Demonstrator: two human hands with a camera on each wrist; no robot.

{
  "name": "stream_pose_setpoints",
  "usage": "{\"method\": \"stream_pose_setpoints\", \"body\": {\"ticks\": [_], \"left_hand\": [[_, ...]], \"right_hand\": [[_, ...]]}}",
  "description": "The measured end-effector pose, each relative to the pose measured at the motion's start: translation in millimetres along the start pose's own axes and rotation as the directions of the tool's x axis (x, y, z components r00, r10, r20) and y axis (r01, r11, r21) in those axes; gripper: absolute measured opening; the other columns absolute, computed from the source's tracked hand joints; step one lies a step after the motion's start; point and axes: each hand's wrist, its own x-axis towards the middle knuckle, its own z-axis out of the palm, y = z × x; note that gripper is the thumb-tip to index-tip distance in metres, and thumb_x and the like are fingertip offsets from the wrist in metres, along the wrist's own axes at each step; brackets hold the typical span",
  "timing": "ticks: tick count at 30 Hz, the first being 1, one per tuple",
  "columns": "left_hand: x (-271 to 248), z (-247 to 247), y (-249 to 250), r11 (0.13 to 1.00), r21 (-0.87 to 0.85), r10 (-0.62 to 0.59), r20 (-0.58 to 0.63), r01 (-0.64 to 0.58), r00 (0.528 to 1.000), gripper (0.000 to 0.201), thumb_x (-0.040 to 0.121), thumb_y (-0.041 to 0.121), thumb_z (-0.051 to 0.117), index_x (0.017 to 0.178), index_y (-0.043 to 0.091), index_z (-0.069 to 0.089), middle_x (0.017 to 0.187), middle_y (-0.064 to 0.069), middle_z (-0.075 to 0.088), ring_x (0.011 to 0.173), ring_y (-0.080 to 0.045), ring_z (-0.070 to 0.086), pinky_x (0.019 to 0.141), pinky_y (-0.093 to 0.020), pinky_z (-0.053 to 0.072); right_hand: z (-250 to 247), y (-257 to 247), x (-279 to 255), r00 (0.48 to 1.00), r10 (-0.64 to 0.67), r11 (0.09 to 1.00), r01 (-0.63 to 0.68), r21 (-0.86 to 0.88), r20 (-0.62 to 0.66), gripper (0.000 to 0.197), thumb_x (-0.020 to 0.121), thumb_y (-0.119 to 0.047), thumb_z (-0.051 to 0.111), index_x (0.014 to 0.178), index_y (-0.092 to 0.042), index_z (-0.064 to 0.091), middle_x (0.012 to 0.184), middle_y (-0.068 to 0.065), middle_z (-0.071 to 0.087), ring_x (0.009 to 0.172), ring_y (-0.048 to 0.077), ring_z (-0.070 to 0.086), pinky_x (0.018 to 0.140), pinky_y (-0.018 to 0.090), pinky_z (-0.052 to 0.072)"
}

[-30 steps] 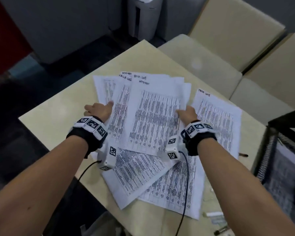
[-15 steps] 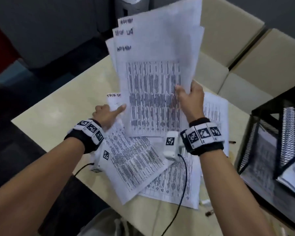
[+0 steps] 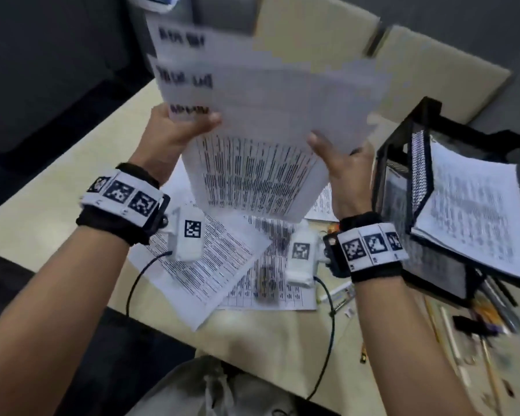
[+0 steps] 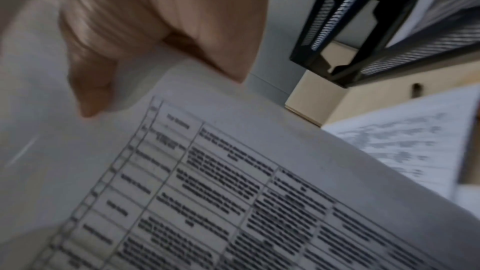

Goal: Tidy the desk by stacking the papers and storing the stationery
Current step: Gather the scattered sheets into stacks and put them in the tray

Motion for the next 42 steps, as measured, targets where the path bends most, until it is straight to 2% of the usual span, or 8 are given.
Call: {"method": "stream_pose_setpoints", "body": {"ticks": [4,10,18,28,32,35,38,42], "left_hand": [[-17,8,-23,0.962,0.203,-0.204,0.077,0.185,0.976,0.057,0.036,0.052,0.086,0.084,0.025,0.070,0.092,0.006,0.072,0.087,-0.008,0.067,0.083,-0.027,0.056],[-24,36,-13,0.935,0.325,-0.115,-0.107,0.144,0.988,0.011,0.086,0.014,0.063,0.079,0.021,0.059,0.081,0.001,0.061,0.072,-0.009,0.060,0.071,-0.022,0.054],[-31,95,-55,0.830,0.355,-0.346,-0.275,0.430,0.897,0.011,0.088,0.014,0.059,0.087,0.008,0.051,0.062,-0.002,0.040,0.052,-0.014,0.039,0.048,-0.024,0.037],[-59,245,-108,0.673,0.504,-0.658,0.074,0.541,0.749,0.049,0.090,0.026,0.059,0.128,-0.001,0.045,0.112,-0.015,0.061,0.080,-0.022,0.061,0.067,-0.030,0.052],[-78,288,-126,0.681,0.527,-0.698,0.260,0.508,0.667,0.053,0.089,0.027,0.058,0.137,0.010,0.040,0.123,-0.009,0.059,0.099,-0.026,0.062,0.085,-0.036,0.053],[-68,313,-134,0.722,0.562,-0.633,0.300,0.405,0.713,0.041,0.092,0.009,0.047,0.132,0.010,0.042,0.119,-0.008,0.058,0.087,-0.023,0.062,0.072,-0.031,0.054],[-47,334,-142,0.751,0.571,-0.541,0.246,0.331,0.804,0.046,0.085,0.003,0.046,0.130,0.010,0.046,0.107,-0.012,0.065,0.091,-0.032,0.065,0.072,-0.035,0.050],[-35,345,-163,0.662,0.716,-0.498,0.201,0.221,0.843,0.043,0.088,0.010,0.055,0.130,0.003,0.048,0.120,-0.021,0.061,0.109,-0.033,0.060,0.073,-0.022,0.040]], "right_hand": [[-3,30,-14,0.985,0.170,0.976,-0.166,-0.144,0.012,0.019,0.076,-0.003,0.072,0.090,-0.012,0.063,0.081,0.002,0.066,0.074,0.013,0.063,0.077,0.034,0.054],[-21,26,-18,0.993,0.091,0.967,-0.105,-0.230,-0.073,0.009,0.086,-0.013,0.065,0.084,-0.016,0.056,0.077,-0.002,0.060,0.065,0.001,0.054,0.063,0.017,0.044],[-106,67,-82,0.841,0.540,0.747,-0.492,-0.447,-0.025,0.046,0.092,-0.020,0.055,0.133,-0.013,0.037,0.136,0.006,0.050,0.121,0.021,0.051,0.101,0.036,0.043],[-268,60,-139,0.679,0.560,0.685,-0.702,-0.195,-0.475,0.020,0.096,-0.007,0.042,0.104,0.001,0.058,0.097,0.018,0.067,0.080,0.029,0.066,0.063,0.028,0.056],[-322,66,-112,0.625,0.527,0.717,-0.691,-0.093,-0.576,0.017,0.094,-0.007,0.044,0.096,0.003,0.058,0.101,0.035,0.062,0.073,0.029,0.058,0.086,0.030,0.053],[-348,61,-82,0.592,0.484,0.697,-0.706,-0.125,-0.644,0.016,0.095,-0.010,0.043,0.101,-0.008,0.057,0.098,0.015,0.055,0.063,0.014,0.056,0.057,0.015,0.046],[-362,65,-59,0.582,0.515,0.633,-0.753,-0.179,-0.630,0.034,0.095,-0.005,0.039,0.126,0.005,0.046,0.122,0.028,0.054,0.104,0.023,0.064,0.052,0.008,0.045],[-368,75,-48,0.648,0.513,0.549,-0.752,-0.364,-0.563,0.023,0.094,-0.006,0.044,0.076,-0.020,0.050,0.074,0.004,0.052,0.047,0.000,0.055,0.040,0.008,0.039]]}}
